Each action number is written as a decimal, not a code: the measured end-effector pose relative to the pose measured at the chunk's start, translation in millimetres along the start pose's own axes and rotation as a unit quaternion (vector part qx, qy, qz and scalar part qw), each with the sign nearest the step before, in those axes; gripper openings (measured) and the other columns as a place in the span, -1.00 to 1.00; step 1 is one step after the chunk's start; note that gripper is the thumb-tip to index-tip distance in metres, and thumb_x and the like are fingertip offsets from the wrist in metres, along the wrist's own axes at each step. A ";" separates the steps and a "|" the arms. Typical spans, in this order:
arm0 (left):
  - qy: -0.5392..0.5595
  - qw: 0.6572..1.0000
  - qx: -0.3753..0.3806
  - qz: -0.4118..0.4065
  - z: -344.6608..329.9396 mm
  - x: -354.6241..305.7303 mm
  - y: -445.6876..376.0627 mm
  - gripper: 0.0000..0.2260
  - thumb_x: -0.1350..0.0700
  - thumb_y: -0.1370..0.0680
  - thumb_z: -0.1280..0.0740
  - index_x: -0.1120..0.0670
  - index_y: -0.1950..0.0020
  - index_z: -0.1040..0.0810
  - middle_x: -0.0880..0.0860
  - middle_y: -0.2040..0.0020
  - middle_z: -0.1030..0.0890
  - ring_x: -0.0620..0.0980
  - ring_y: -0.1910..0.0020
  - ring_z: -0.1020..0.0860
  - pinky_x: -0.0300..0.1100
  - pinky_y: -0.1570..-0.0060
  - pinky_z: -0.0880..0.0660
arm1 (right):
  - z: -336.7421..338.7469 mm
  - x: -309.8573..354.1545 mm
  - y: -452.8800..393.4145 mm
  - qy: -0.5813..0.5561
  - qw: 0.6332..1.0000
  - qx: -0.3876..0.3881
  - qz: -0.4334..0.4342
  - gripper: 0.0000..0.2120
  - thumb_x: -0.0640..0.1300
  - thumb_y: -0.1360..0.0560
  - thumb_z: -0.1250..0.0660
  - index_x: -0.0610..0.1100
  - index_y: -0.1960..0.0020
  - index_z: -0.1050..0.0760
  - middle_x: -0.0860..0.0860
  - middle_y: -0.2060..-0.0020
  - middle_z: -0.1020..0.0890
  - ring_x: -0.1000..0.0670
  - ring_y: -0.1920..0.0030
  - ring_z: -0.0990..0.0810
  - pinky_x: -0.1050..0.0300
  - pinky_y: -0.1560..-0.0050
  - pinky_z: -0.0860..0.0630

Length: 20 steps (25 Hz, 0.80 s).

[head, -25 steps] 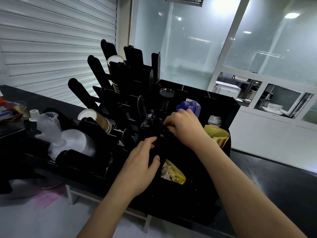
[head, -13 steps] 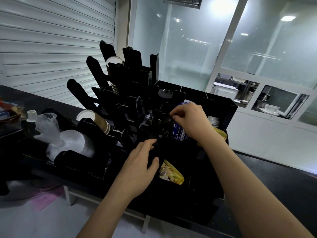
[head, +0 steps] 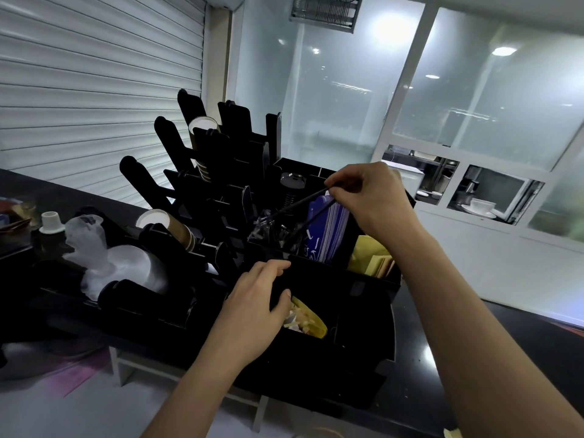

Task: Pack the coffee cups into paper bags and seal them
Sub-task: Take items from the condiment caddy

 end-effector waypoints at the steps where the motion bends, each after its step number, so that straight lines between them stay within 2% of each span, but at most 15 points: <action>1: -0.004 1.000 -0.012 -0.009 3.3 -6.1 0.8 -0.61 -0.05 -0.62 -0.24 -0.22 -0.44 -0.31 -0.32 -0.24 -0.39 -0.26 -0.25 -0.36 -0.10 -0.21 -0.51 | 5.3 3.8 3.1 -0.002 1.000 -0.001 0.002 -0.82 -0.21 -0.49 -0.46 0.07 0.08 -0.72 0.27 0.30 -0.65 0.42 0.22 -0.58 0.63 0.23 -0.36; 5: -0.019 0.994 -0.098 -0.047 26.5 -31.5 5.4 -0.55 -0.09 -0.60 -0.23 -0.20 -0.49 -0.26 -0.27 -0.31 -0.37 -0.28 -0.27 -0.25 -0.35 -0.16 -0.36 | 19.3 15.4 19.2 -0.009 1.000 0.025 0.008 -0.82 -0.22 -0.48 -0.48 0.06 0.11 -0.73 0.25 0.30 -0.67 0.35 0.19 -0.62 0.58 0.23 -0.40; 6: -0.030 0.991 -0.120 -0.055 33.2 -37.8 7.9 -0.53 -0.09 -0.60 -0.24 -0.18 -0.51 -0.25 -0.24 -0.35 -0.36 -0.26 -0.29 -0.23 -0.35 -0.18 -0.32 | 22.3 17.6 24.7 -0.013 0.999 0.035 0.008 -0.83 -0.22 -0.48 -0.48 0.05 0.12 -0.73 0.24 0.31 -0.68 0.33 0.19 -0.63 0.56 0.24 -0.41; 10: -0.123 0.978 -0.160 -0.058 45.6 -54.7 16.8 -0.38 -0.16 -0.57 -0.29 -0.03 -0.60 -0.22 -0.09 -0.53 -0.33 -0.01 -0.41 -0.25 -0.06 -0.38 -0.30 | 26.5 26.7 47.0 -0.042 0.994 0.102 0.002 -0.87 -0.21 -0.47 -0.51 0.01 0.11 -0.75 0.17 0.33 -0.70 0.24 0.24 -0.66 0.38 0.21 -0.55; 13: -0.159 0.974 -0.155 -0.052 43.9 -63.9 27.3 -0.41 -0.15 -0.58 -0.31 0.01 -0.56 -0.31 -0.04 -0.34 -0.54 0.03 -0.36 -0.35 0.04 -0.33 -0.35 | 30.2 34.4 64.0 -0.080 0.987 0.141 0.000 -0.89 -0.23 -0.47 -0.53 -0.03 0.09 -0.75 0.07 0.27 -0.74 0.10 0.18 -0.72 0.09 -0.03 -0.67; 15: -0.129 0.974 -0.177 -0.061 47.1 -69.9 38.1 -0.53 -0.06 -0.56 -0.37 0.02 -0.46 -0.48 -0.03 -0.06 -0.61 0.00 -0.15 -0.44 -0.01 -0.18 -0.41 | 35.0 37.4 73.1 -0.098 0.984 0.146 -0.001 -0.88 -0.25 -0.46 -0.52 -0.05 0.08 -0.74 0.02 0.27 -0.74 0.03 0.17 -0.73 -0.01 -0.07 -0.67; 16: -0.112 0.974 -0.188 -0.064 49.4 -72.7 44.5 -0.59 -0.02 -0.56 -0.39 0.01 -0.40 -0.54 -0.06 0.07 -0.56 -0.02 -0.02 -0.44 -0.06 -0.09 -0.42 | 37.2 38.1 78.2 -0.101 0.984 0.145 -0.002 -0.88 -0.26 -0.46 -0.52 -0.06 0.08 -0.74 0.01 0.27 -0.74 0.01 0.16 -0.73 -0.04 -0.08 -0.67; 18: -0.102 0.979 -0.169 -0.052 47.9 -72.5 50.9 -0.68 -0.02 -0.60 -0.35 -0.05 -0.35 -0.58 -0.12 0.12 -0.43 -0.07 0.06 -0.39 -0.14 0.01 -0.42 | 38.8 37.9 85.5 -0.106 0.984 0.145 -0.005 -0.87 -0.28 -0.45 -0.51 -0.08 0.08 -0.75 -0.01 0.26 -0.74 -0.04 0.15 -0.74 -0.07 -0.08 -0.67; 20: -0.103 0.986 -0.128 -0.033 41.8 -67.6 55.6 -0.71 -0.07 -0.63 -0.28 -0.12 -0.34 -0.57 -0.09 0.09 -0.47 -0.02 0.02 -0.45 -0.16 0.04 -0.45 | 39.1 36.2 95.6 -0.118 0.982 0.145 -0.008 -0.87 -0.29 -0.45 -0.50 -0.08 0.08 -0.74 -0.04 0.26 -0.75 -0.08 0.14 -0.74 -0.07 -0.08 -0.67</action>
Point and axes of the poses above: each hand's wrist, its own y-axis away from the middle knuckle, its own z-axis out of the back of the hand, x = y × z, the point moved 9 cm from there along -y, towards the middle knuckle
